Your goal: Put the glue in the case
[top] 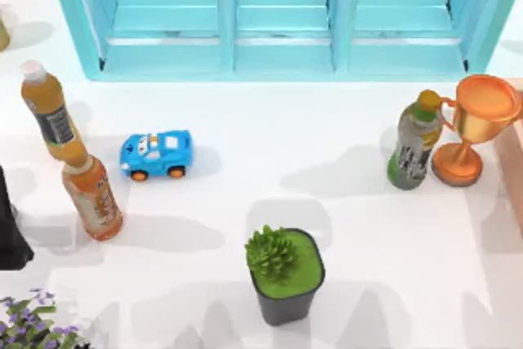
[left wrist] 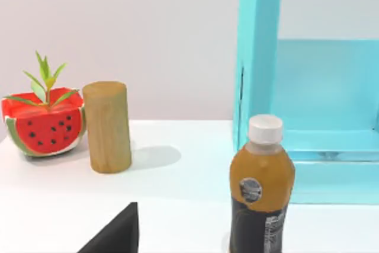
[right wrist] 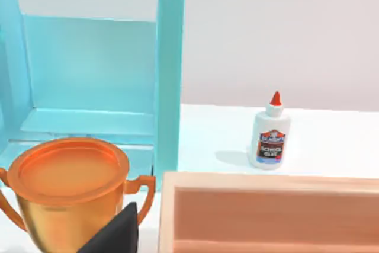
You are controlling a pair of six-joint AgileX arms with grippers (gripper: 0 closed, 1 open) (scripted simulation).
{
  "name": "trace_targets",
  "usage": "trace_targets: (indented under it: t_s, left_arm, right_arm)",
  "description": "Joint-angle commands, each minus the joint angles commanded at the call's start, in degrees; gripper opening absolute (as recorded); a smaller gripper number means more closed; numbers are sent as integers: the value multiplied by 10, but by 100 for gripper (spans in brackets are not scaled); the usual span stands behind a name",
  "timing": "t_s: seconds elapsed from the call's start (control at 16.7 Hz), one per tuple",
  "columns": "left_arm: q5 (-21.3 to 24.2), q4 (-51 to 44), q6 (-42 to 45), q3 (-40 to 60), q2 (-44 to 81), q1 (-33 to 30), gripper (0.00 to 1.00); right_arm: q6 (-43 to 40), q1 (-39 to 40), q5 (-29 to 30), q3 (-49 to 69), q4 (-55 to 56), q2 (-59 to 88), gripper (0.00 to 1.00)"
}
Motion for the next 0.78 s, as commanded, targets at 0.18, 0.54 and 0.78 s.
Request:
trace_targets:
  t_s: [0.18, 0.54, 0.78]
  left_arm:
    - [0, 0, 0, 0, 0, 0, 100]
    - [0, 0, 0, 0, 0, 0, 100]
    - [0, 0, 0, 0, 0, 0, 100]
  right_arm:
    - [-22, -14, -6, 81, 42, 133, 100]
    - [-49, -38, -42, 290, 153, 451, 100]
    - [-47, -59, -70, 412, 211, 676, 100]
